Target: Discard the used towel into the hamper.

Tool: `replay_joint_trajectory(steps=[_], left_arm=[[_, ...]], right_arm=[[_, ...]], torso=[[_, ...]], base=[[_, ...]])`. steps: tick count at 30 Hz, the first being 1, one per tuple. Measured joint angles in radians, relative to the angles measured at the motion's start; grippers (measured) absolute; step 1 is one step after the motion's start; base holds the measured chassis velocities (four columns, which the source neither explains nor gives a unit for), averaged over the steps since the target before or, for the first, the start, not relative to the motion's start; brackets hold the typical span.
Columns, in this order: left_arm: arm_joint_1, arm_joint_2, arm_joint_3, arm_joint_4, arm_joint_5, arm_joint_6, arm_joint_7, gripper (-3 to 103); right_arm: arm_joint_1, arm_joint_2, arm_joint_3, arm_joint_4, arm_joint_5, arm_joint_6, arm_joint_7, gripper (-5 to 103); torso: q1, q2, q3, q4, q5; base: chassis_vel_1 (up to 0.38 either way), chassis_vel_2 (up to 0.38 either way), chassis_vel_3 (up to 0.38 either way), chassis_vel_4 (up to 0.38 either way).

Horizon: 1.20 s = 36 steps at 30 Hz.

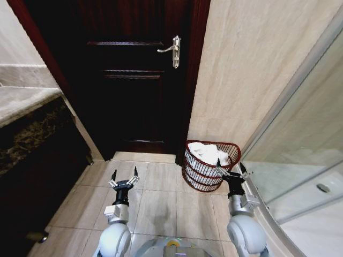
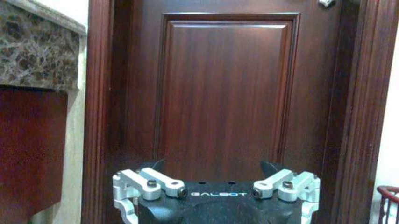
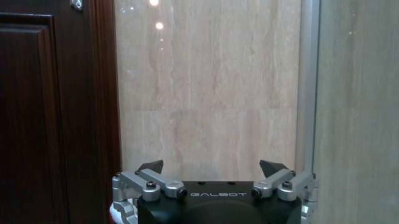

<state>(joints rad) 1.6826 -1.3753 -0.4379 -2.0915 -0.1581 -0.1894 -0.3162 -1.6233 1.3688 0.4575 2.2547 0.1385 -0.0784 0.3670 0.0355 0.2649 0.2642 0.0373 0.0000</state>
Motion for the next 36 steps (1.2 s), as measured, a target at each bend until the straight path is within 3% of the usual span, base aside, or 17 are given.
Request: replay_joint_trajectory(steps=[7,11,14,15,18,22,31,36], left_arm=[[0.008,0.009,0.000,-0.032,0.000,0.034,0.000,100],[0.017,0.018,-0.003,-0.057,0.001,0.062,0.000,100],[0.028,0.013,-0.020,-0.075,0.001,0.078,0.006,100],[0.028,0.013,-0.020,-0.075,0.001,0.078,0.006,100],[0.042,-0.020,-0.057,-0.108,-0.002,0.111,0.024,100],[0.056,-0.062,-0.095,-0.144,-0.003,0.132,0.059,100],[0.073,-0.082,-0.109,-0.181,-0.002,0.149,0.076,100],[0.074,-0.088,-0.159,-0.195,-0.002,0.162,0.119,100]], right_arm=[[0.025,0.001,0.005,-0.009,-0.039,-0.013,0.032,100],[0.047,0.049,0.058,-0.039,-0.096,0.004,0.015,100],[0.030,0.077,0.115,-0.032,-0.078,0.017,-0.088,100],[0.030,0.077,0.115,-0.032,-0.078,0.017,-0.088,100],[-0.017,0.120,0.203,-0.021,-0.067,0.046,-0.268,100],[-0.047,0.173,0.246,0.002,-0.052,0.056,-0.343,100],[-0.056,0.174,0.232,0.041,-0.036,0.050,-0.343,100],[-0.054,0.160,0.204,0.061,-0.037,0.030,-0.335,100]], torso=[[0.008,0.025,0.017,0.0000,-0.0001],[0.013,0.038,0.026,0.0001,0.0001],[0.015,0.048,0.032,0.0002,0.0000],[0.015,0.048,0.032,0.0002,0.0000],[0.019,0.056,0.037,-0.0001,0.0000],[0.021,0.064,0.043,0.0000,0.0002],[0.026,0.078,0.052,-0.0001,0.0000],[0.030,0.088,0.059,0.0002,0.0001]], base=[[0.000,0.000,0.000,0.000],[0.000,0.000,0.000,0.000],[0.000,0.000,0.000,0.000],[0.000,0.000,0.000,0.000],[0.000,0.000,0.000,0.000],[0.000,0.000,0.000,0.000],[0.000,0.000,0.000,0.000],[0.000,0.000,0.000,0.000]])
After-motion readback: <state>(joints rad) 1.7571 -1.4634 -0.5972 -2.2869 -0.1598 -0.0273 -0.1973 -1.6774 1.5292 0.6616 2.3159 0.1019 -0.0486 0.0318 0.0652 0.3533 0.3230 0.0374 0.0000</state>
